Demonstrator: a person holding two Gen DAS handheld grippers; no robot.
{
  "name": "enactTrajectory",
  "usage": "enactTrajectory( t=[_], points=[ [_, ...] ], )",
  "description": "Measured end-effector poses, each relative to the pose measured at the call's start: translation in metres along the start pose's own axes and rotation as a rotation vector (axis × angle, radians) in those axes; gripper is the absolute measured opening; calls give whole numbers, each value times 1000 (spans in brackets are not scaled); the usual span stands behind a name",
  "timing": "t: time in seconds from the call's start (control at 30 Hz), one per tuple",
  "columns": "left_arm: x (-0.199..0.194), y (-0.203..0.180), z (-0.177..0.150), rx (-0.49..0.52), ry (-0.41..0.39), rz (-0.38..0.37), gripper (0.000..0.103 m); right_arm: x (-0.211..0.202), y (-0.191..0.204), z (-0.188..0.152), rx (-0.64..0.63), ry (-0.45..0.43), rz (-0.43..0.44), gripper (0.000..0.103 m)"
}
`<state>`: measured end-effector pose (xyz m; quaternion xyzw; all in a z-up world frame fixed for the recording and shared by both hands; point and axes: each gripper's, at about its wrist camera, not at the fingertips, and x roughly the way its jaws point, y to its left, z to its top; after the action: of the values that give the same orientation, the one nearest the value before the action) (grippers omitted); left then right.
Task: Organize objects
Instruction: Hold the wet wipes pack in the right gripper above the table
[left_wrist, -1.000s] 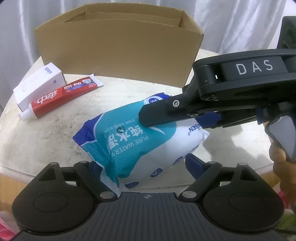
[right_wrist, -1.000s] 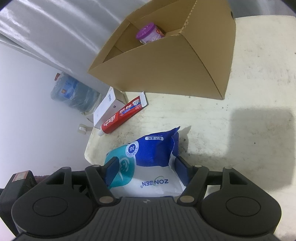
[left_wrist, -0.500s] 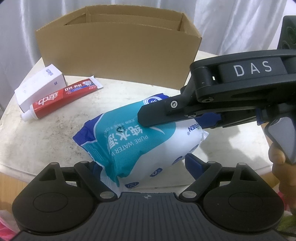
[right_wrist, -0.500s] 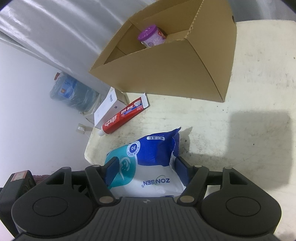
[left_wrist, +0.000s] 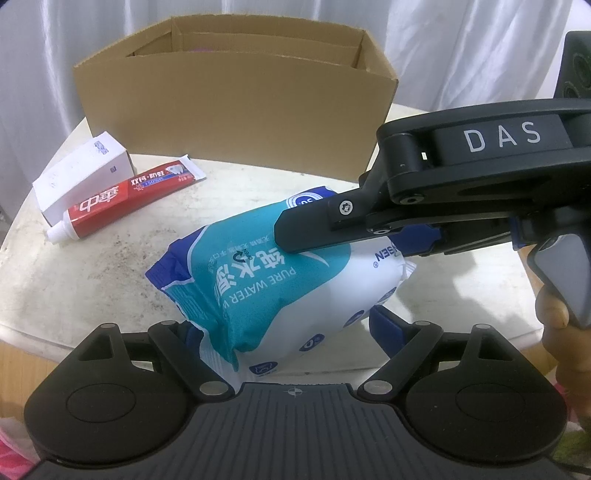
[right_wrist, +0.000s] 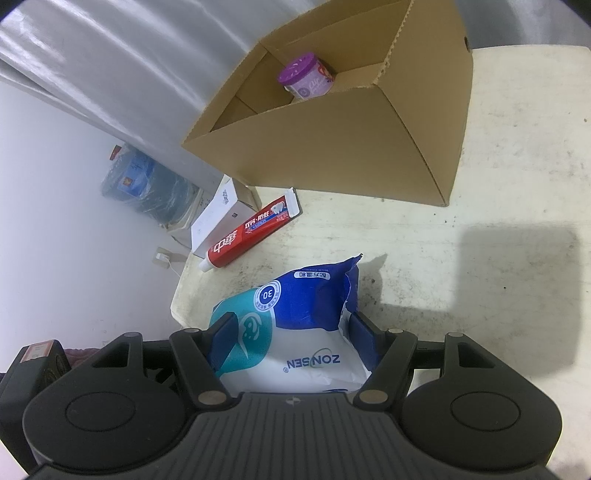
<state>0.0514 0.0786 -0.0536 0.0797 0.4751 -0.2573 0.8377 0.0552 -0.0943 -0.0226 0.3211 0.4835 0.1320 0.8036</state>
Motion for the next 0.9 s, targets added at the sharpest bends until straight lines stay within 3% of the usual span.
enactTrajectory(
  t=[0.9],
  points=[
    [-8, -2, 2, 8, -6, 2, 87, -6, 5, -1, -7, -7, 2, 70]
  ],
)
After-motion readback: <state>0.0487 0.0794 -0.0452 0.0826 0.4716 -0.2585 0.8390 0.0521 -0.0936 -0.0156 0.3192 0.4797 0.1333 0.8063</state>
